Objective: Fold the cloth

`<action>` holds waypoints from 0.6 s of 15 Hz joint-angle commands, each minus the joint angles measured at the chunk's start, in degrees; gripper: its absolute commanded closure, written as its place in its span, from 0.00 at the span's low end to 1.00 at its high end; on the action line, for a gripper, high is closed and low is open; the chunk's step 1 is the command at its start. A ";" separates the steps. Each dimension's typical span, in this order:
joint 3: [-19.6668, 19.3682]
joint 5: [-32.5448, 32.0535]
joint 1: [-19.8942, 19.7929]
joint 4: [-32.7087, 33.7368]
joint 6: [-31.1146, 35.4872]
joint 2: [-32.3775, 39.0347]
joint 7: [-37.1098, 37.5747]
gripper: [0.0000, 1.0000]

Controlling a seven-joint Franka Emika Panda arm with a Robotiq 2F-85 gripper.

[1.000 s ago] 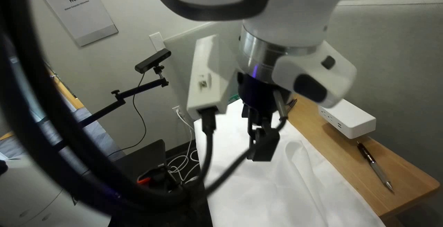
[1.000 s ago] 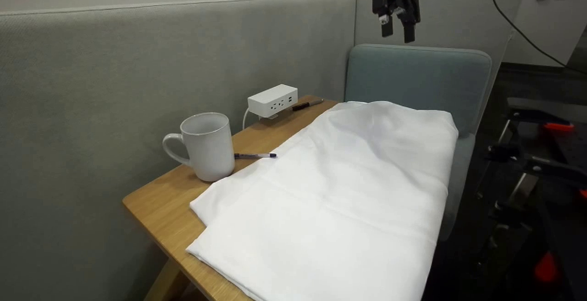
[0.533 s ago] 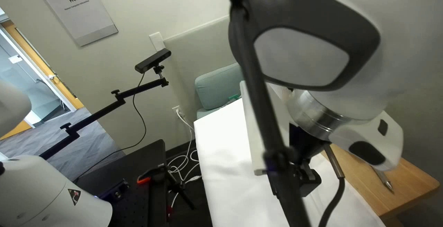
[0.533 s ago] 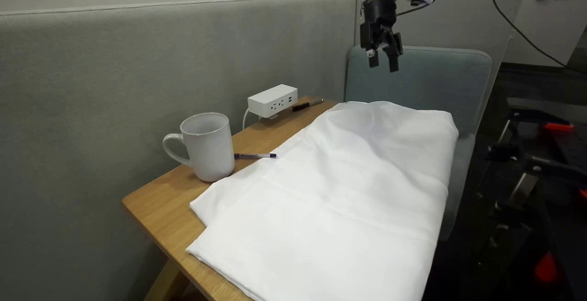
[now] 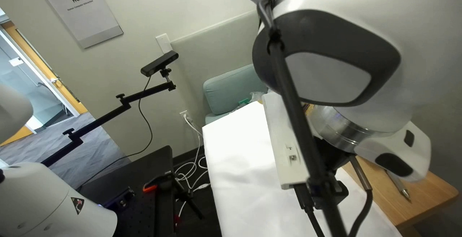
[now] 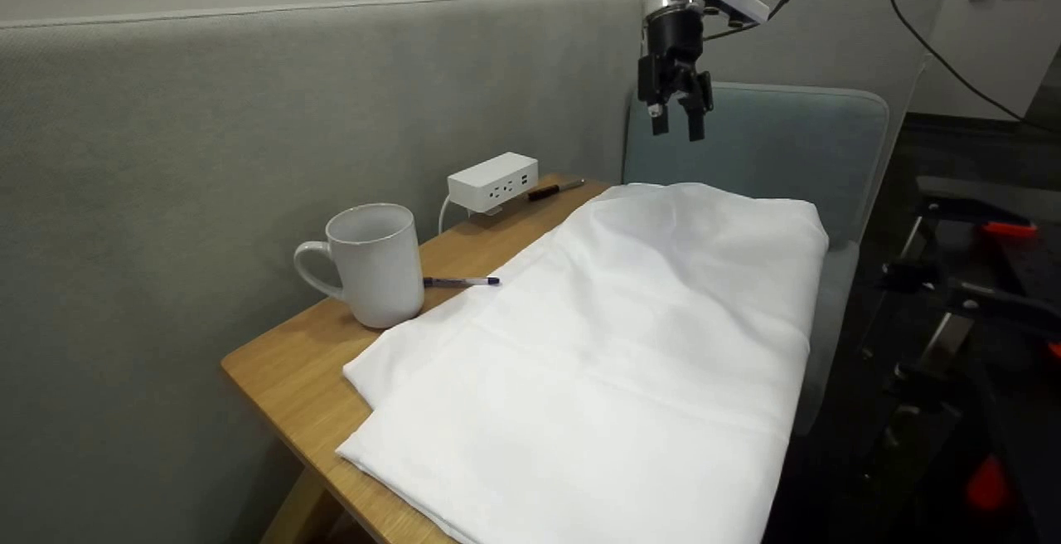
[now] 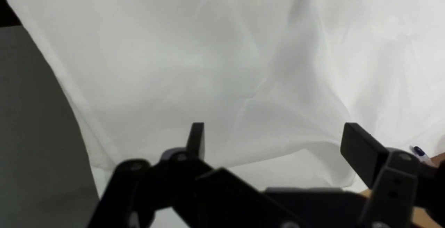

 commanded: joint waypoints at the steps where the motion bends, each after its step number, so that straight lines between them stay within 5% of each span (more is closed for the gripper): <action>1: 2.37 2.51 -2.13 0.25 5.37 2.90 -2.41 0.00; 9: 6.06 4.81 -9.51 3.18 7.89 10.63 -10.74 0.00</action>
